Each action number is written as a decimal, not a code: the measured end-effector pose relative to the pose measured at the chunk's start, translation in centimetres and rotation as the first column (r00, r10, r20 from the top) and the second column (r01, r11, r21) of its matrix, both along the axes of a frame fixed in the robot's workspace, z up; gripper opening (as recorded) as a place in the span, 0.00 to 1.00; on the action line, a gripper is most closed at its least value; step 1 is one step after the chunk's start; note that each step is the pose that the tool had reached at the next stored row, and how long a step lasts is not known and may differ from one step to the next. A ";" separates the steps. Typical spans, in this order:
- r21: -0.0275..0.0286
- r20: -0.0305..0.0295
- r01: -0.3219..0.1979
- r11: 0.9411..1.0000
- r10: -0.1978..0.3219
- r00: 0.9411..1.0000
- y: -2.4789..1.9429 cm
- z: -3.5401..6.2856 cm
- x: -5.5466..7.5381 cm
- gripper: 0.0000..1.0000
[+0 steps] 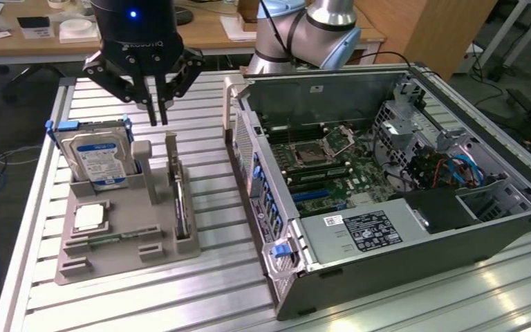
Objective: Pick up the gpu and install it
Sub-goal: 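Pick up the gpu and move the gpu toward the slot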
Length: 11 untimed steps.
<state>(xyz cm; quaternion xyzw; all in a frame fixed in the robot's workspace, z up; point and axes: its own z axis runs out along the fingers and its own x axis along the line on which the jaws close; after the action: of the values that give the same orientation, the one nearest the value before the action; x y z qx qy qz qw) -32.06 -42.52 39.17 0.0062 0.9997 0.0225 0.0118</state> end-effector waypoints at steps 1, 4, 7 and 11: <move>0.000 0.000 0.000 1.000 0.000 1.000 0.00 0.00 0.0 0.17; 0.000 0.000 0.000 1.000 0.000 1.000 0.00 0.00 0.0 0.29; 0.000 0.000 0.000 1.000 0.000 1.000 0.00 -0.01 0.0 0.47; 0.000 0.000 0.000 1.000 0.000 1.000 -0.02 -0.61 0.0 0.53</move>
<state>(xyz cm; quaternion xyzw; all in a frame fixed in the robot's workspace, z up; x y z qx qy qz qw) -32.07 -42.54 38.56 0.0063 0.9997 0.0225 0.0118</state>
